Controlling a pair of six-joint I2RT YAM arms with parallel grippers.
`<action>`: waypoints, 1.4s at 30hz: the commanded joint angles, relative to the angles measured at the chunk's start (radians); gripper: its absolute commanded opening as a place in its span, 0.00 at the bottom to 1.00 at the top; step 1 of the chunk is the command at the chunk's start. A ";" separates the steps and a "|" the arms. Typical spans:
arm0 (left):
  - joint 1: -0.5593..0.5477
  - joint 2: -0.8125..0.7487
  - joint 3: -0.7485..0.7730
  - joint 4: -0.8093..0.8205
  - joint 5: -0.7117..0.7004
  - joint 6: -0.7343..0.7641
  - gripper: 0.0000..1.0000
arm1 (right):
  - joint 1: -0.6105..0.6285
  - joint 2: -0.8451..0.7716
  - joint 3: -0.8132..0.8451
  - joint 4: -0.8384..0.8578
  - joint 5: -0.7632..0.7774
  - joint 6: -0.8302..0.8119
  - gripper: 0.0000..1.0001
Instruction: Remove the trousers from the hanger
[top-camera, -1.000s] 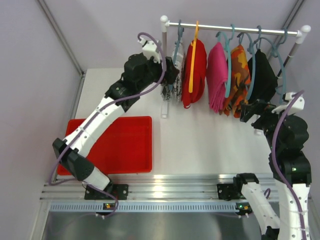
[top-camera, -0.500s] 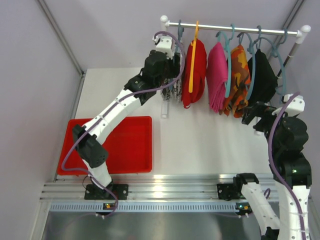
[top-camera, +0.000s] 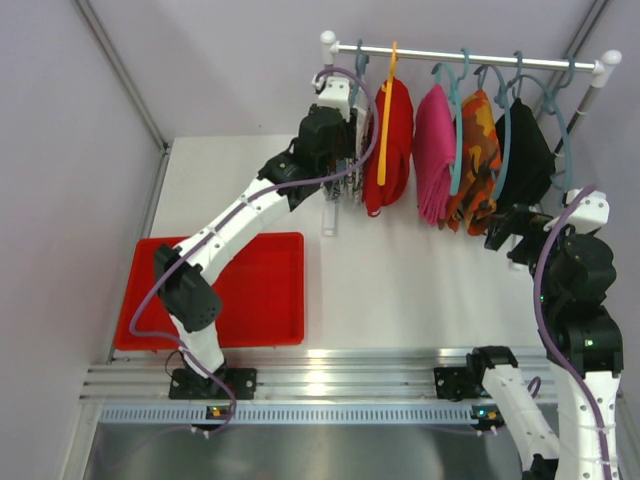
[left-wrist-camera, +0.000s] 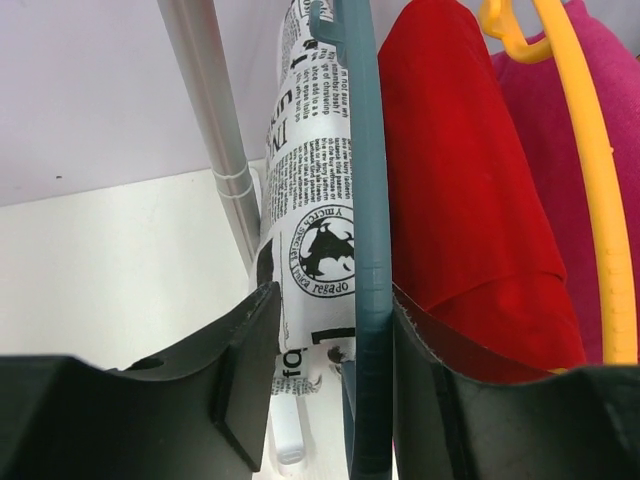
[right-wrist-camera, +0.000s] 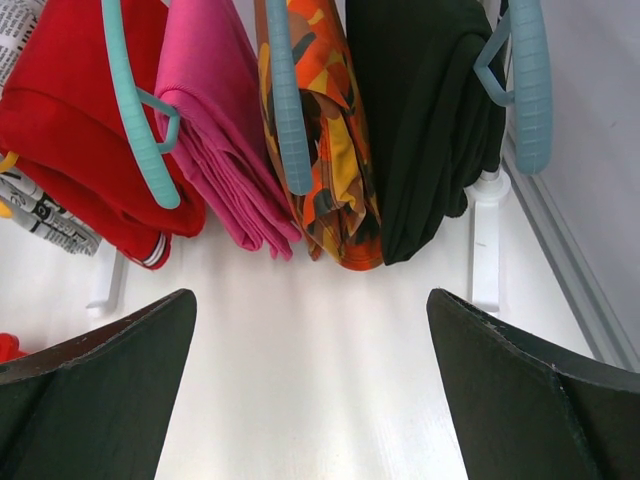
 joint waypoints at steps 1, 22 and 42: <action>-0.004 0.022 0.044 0.067 -0.032 0.012 0.49 | 0.008 -0.005 -0.004 0.019 0.015 -0.019 1.00; -0.005 0.010 0.053 0.119 -0.058 0.035 0.00 | 0.008 0.000 -0.004 0.016 0.014 -0.025 1.00; -0.005 -0.140 0.141 0.134 0.071 0.055 0.00 | 0.008 -0.011 0.015 0.004 0.003 -0.003 1.00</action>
